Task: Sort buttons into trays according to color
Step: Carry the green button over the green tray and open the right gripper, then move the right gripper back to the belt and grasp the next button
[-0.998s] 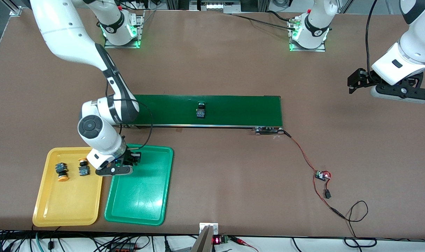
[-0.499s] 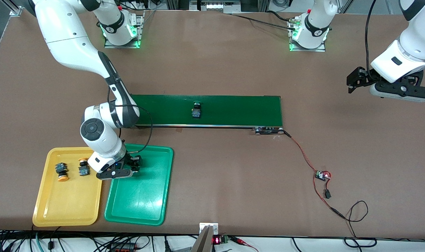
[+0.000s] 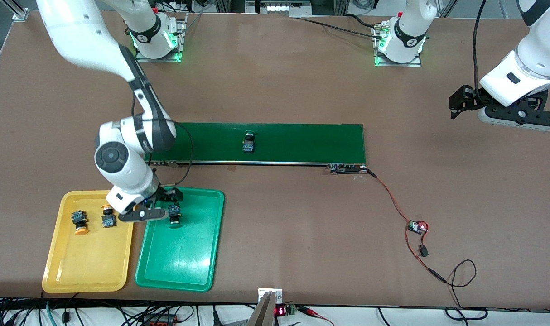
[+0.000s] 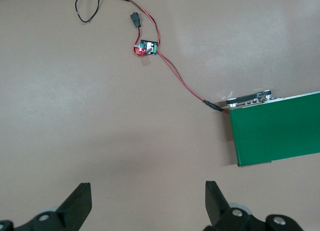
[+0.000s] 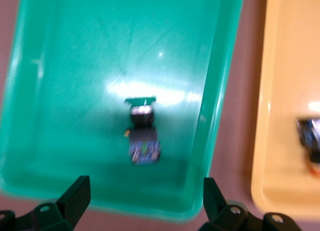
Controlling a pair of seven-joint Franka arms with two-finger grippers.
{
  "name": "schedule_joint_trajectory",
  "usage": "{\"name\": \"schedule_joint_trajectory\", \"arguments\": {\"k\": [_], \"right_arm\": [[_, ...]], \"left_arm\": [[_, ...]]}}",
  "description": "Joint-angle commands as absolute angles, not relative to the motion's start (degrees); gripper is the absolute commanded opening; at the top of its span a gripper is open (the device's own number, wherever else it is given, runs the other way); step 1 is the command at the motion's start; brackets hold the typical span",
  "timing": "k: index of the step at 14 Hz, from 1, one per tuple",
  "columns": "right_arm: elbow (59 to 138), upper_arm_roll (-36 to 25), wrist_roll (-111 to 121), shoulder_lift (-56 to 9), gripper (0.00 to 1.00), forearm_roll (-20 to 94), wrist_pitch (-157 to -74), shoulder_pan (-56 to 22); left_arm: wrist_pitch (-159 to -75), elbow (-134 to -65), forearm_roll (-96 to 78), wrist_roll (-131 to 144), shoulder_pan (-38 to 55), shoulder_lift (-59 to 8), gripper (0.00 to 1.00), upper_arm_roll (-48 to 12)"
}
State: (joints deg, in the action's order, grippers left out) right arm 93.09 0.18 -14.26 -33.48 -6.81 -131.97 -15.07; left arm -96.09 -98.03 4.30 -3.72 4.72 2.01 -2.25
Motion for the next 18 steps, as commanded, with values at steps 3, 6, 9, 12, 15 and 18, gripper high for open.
{"name": "schedule_joint_trajectory", "arguments": {"k": [3,6,9,12,15,18], "right_arm": [[109.0,5.7,-24.6,-19.8,1.0,-5.9,-131.4,-16.0],[118.3,10.8,-32.1,-14.1,1.0,-5.9,-134.9,-15.8],[119.8,13.6,-37.4,-13.2,1.0,-5.9,-135.4,-15.6],[120.1,15.3,-40.9,-13.6,1.0,-5.9,-135.5,-15.6],[120.4,15.8,-41.2,-13.7,1.0,-5.9,-135.4,-15.6],[120.5,15.8,-41.2,-13.9,1.0,-5.9,-135.5,-15.6]], "left_arm": [[-94.7,-95.9,4.9,-4.7,4.4,1.1,1.0,-2.3],[-94.7,-94.4,5.1,-4.8,4.5,0.4,1.0,-2.3],[-94.4,-93.6,5.0,-4.7,4.6,-0.3,1.0,-2.3],[-94.3,-93.6,5.0,-4.7,4.7,-0.3,1.0,-2.4],[-94.3,-93.6,4.9,-4.7,4.5,-0.3,1.0,-2.3],[-94.4,-93.6,4.9,-4.8,4.1,-0.4,1.0,-2.3]]}}
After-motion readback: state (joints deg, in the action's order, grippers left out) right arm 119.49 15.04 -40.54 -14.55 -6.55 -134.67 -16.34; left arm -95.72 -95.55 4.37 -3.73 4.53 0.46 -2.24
